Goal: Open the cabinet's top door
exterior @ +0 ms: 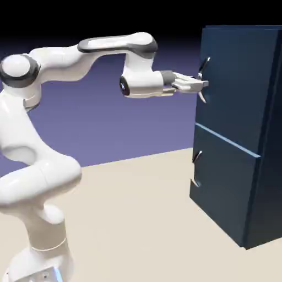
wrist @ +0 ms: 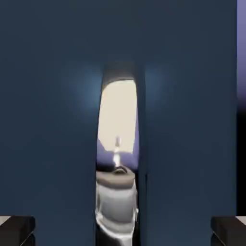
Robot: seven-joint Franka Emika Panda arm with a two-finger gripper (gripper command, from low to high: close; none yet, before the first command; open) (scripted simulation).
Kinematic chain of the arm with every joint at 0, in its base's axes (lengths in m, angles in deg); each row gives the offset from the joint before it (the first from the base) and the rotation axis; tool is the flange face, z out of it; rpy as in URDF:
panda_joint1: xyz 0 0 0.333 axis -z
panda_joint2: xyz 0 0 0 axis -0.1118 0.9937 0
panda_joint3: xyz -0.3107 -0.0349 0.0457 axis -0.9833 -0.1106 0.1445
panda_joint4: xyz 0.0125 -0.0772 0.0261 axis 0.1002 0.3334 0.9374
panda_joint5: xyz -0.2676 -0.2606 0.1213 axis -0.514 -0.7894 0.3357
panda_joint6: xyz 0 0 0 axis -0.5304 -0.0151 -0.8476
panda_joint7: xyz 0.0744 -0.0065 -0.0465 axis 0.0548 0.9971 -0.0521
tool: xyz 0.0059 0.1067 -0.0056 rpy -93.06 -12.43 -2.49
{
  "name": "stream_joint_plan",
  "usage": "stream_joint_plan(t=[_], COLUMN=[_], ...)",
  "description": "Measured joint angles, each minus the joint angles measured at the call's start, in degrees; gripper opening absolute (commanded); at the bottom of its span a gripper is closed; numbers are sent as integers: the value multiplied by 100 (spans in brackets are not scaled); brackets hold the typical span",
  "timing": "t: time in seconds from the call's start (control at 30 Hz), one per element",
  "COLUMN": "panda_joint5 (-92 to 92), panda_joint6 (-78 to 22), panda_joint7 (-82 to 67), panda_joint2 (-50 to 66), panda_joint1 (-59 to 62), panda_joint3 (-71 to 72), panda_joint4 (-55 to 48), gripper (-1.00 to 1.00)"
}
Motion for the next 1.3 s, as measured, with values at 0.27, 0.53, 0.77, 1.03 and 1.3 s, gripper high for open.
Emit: stream_joint_plan(t=[0.27, 0.53, 0.77, 1.03, 1.3], panda_joint5=[-8, -9, 0, -19, -480], panda_joint6=[-476, -684, -726, -709, -678], panda_joint7=[-987, -1969, -2688, -3373, -3586], panda_joint2=[724, 1329, 1636, 1763, 1577], panda_joint1=[-1452, -3113, -4566, -6227, -7841], panda_joint3=[-1052, -2432, -3724, -5247, -6737], panda_joint4=[758, 1237, 1487, 1702, 1992], gripper=[-100, -100, -100, -100, -100])
